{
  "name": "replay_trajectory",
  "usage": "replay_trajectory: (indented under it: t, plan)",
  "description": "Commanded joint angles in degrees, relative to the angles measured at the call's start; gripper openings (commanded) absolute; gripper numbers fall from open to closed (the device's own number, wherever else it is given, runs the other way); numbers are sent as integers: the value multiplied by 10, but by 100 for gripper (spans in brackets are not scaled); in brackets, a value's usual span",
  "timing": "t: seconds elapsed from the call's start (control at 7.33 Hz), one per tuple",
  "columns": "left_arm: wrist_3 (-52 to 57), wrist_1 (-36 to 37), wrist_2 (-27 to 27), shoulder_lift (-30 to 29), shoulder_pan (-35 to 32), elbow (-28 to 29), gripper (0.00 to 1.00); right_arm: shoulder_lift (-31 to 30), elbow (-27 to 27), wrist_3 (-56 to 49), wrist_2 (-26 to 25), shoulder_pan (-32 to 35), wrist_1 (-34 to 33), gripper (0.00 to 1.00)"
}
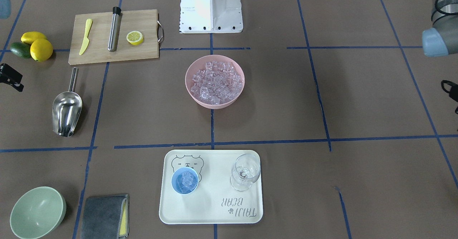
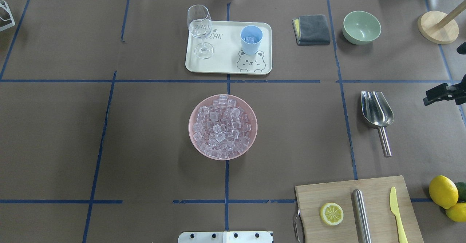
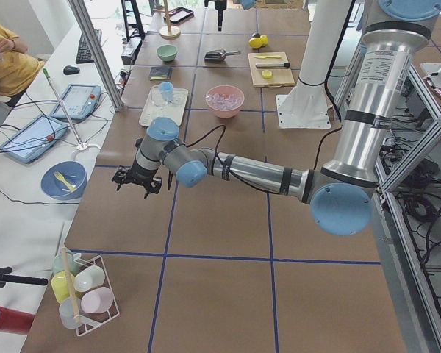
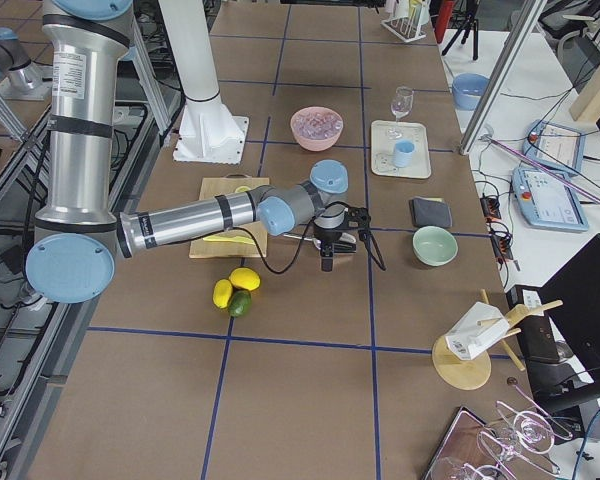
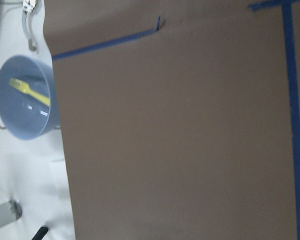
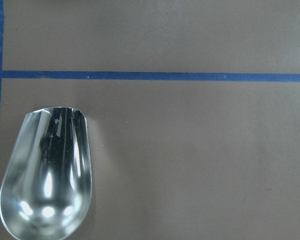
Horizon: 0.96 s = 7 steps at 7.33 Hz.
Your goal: Put ice in cup with scoop
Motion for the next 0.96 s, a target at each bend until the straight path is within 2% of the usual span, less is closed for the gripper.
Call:
replay_trajectory:
  t: [0.0,0.27,0.55,0.68,0.82]
  plan:
    - [-182,22,-57,27,-37,7,100,2,-2,-14,4,13,-1,100]
    - [-207,151,-79,26,-64,-4,100,6,-23,-50,5,39,1,100]
    - [-274,234,-163,27,-100,-4,100,18,-51,-83,4,50,2,100]
    - [-315,283,-189,27,-101,-9,100,27,-70,-96,3,54,4,100]
    - [-339,361,-193,26,-102,-31,100,43,-93,-110,5,65,3,100]
